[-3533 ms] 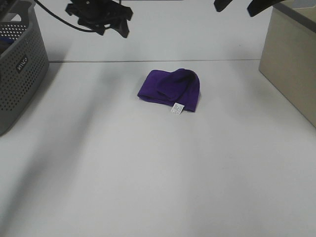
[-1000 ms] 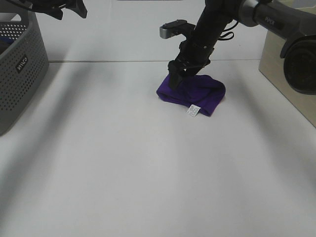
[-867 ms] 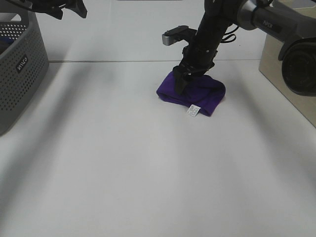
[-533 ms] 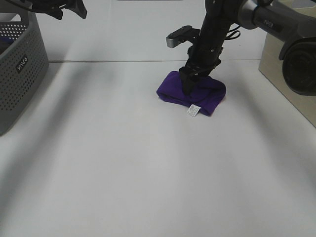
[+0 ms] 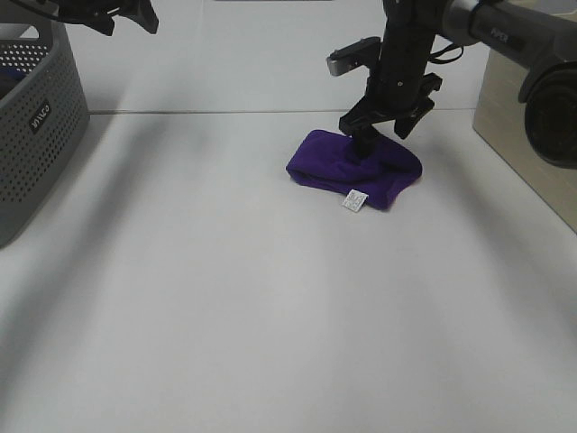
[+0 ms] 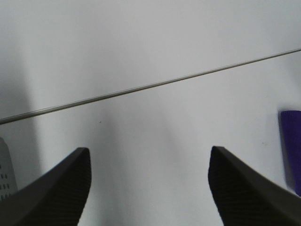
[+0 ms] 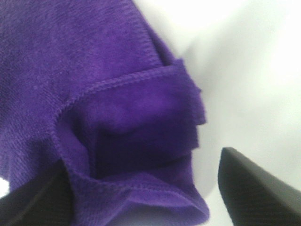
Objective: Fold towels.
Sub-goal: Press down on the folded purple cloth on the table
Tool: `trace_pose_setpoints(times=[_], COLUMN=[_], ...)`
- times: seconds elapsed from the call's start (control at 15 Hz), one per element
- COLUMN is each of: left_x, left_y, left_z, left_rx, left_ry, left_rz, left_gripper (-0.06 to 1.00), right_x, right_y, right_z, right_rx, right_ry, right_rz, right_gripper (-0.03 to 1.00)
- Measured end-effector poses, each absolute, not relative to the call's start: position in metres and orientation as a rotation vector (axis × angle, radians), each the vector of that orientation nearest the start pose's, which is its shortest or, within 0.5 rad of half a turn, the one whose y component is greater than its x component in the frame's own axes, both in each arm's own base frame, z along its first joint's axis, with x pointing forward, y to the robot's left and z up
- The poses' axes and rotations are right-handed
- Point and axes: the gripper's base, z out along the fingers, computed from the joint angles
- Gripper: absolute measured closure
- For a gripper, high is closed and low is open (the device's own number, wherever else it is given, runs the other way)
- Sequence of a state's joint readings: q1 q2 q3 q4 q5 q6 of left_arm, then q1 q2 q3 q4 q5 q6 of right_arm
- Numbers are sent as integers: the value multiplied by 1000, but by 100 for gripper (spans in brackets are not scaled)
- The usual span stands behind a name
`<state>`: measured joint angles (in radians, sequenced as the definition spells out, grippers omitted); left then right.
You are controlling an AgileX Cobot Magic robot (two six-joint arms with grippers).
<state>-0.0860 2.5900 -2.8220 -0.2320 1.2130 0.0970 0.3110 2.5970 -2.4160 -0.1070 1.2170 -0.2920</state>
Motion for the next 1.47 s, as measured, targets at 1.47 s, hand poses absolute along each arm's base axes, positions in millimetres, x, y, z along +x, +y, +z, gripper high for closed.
trace_pose_setpoints(times=[1.47], left_x=[544], left_y=[-67], left_z=[269], left_rx=[218], left_ry=[2440], left_rz=[-297], left_gripper=[30], right_x=[490], right_y=[164], right_z=[198], right_rx=[-1018], right_ry=[2398], right_rz=[463], right_gripper=[21])
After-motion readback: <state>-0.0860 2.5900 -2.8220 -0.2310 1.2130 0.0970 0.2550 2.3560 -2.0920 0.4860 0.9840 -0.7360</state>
